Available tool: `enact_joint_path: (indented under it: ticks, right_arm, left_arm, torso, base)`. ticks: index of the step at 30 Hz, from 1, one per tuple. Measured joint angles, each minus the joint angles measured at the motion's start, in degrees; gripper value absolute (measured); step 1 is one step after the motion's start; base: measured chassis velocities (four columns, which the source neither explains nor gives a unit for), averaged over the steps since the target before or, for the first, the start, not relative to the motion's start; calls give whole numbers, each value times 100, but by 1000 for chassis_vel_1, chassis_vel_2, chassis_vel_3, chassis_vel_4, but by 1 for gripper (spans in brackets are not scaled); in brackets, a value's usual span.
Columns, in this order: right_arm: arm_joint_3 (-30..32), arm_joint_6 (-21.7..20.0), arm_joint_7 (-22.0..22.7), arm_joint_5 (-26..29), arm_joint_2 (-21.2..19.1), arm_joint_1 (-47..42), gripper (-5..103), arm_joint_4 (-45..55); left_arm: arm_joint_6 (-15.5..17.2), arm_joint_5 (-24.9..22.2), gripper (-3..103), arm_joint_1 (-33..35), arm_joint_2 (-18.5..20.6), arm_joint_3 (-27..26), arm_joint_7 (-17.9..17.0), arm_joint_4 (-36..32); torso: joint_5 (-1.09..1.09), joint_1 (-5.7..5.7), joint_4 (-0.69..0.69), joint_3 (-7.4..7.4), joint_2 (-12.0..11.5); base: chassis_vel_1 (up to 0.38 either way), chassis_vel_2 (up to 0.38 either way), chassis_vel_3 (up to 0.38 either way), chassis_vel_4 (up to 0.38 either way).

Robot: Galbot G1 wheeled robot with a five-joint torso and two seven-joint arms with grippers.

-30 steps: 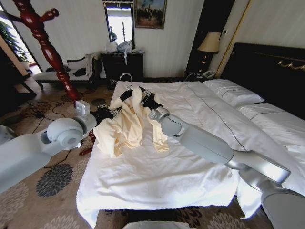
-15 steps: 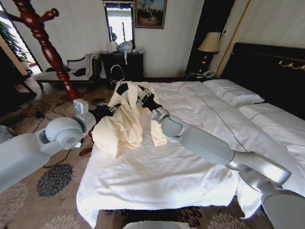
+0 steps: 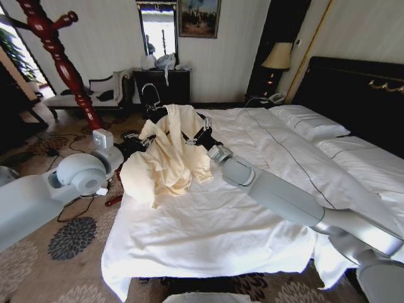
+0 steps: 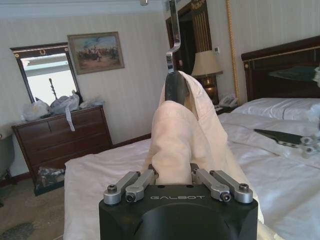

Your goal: Pick up the clothes from the bed and hang them on the clothes hanger.

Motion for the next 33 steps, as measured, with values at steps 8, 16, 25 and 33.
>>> enact_joint_path:
  ticks: [8,16,25,33]
  right_arm:
    - [1597,26,42,-11,-943,-1936,100,442]
    - [4132,154,263,-443,-1170,-5276,100,1269]
    - [5822,385,191,-672,-857,-7273,100,1666]
    - [6679,698,121,-1124,2,-8544,100,1874]
  left_arm:
    - [114,-280,22,-164,69,-233,-126,302]
    - [568,-1331,22,-504,-184,-525,-610,854]
    - [739,-1908,22,-1224,-379,-433,-639,1763]
    - [1298,-2399,22,-2241,-1115,44,-790,3041]
  torso:
    - [4,0,-5,0,0]
    - [0,-1,-3,-1,0]
    - [-1,-1,1,-1,1]
    - [-2,-1,-3,0,0]
  base:
    - [0,0,0,0]
    - [0,0,0,0]
    - [0,0,0,0]
    - [0,0,0,0]
